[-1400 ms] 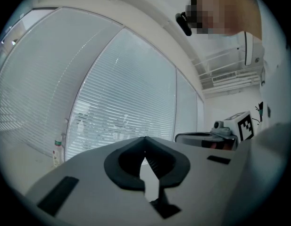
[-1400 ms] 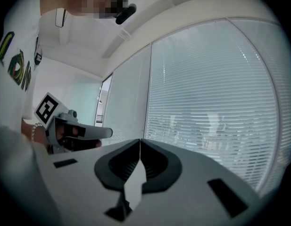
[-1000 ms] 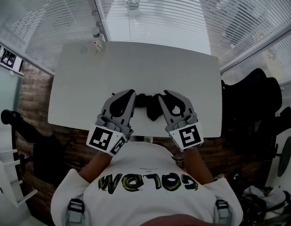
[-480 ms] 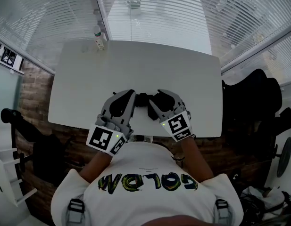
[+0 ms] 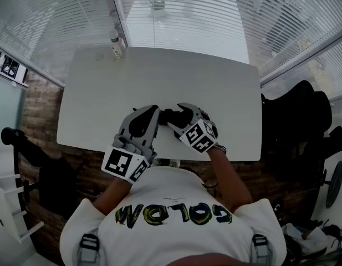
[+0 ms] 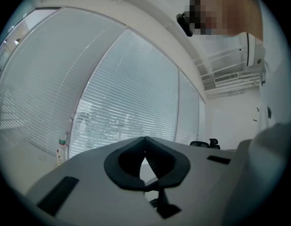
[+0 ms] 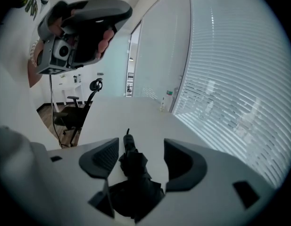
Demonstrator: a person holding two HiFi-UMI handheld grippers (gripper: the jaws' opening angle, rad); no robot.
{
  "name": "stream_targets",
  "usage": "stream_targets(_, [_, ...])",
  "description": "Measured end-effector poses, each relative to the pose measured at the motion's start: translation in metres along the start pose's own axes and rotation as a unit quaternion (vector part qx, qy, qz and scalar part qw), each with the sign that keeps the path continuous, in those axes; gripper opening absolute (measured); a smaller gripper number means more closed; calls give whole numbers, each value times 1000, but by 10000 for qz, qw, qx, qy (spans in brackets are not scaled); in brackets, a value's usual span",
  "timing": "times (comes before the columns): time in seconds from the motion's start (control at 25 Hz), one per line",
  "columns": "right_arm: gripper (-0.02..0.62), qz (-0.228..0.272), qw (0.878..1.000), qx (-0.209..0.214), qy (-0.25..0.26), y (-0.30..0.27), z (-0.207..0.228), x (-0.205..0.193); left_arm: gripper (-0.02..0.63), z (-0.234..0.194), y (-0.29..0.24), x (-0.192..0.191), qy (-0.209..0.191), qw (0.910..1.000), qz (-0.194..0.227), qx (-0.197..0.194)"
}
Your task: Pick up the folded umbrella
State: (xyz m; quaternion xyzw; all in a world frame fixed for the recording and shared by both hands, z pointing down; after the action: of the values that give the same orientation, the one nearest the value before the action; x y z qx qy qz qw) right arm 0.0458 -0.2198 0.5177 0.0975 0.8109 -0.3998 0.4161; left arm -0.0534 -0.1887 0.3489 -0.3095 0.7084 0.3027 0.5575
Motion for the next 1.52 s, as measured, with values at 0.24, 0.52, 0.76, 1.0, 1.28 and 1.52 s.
stream_targets(0.24, [312,-445,9965,381,599,-33,-13,-16,11,-2,-1,0,26,10000,-8,-10])
stream_targets(0.52, [334,-926,9865,779,1104,-64,-29,-36,11,-2,4,-1,26,10000,5,24])
stream_targets(0.76, [355,-1396,9718,1118,1534,-86,-41,-56,11,-4,8,1,42,10000,12,46])
stream_targets(1.0, [362,-1648,9601,1364,1803,-106,-44,-67,11,-6,10,1,60,10000,-4,65])
stream_targets(1.28, [364,-1788,9500,1744,1876,-109,-50,-74,11,-4,13,-2,69,9999,-7,90])
stream_targets(1.52, [360,-1950,9404,1833,2099,-117,-62,-84,11,-5,15,-1,80,9999,12,105])
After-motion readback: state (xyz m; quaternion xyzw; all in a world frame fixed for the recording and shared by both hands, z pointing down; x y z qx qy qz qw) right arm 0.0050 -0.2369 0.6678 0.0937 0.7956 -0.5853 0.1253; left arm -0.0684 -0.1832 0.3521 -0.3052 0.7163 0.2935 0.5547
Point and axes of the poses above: the fingertips, and each gripper's own axes: y backward along the fingers, z to its right, x out of its top, the point moved 4 cm from there along y, backward along the fingers, and after that the axes turned 14 degrees about -x, right-handed, at the moved point
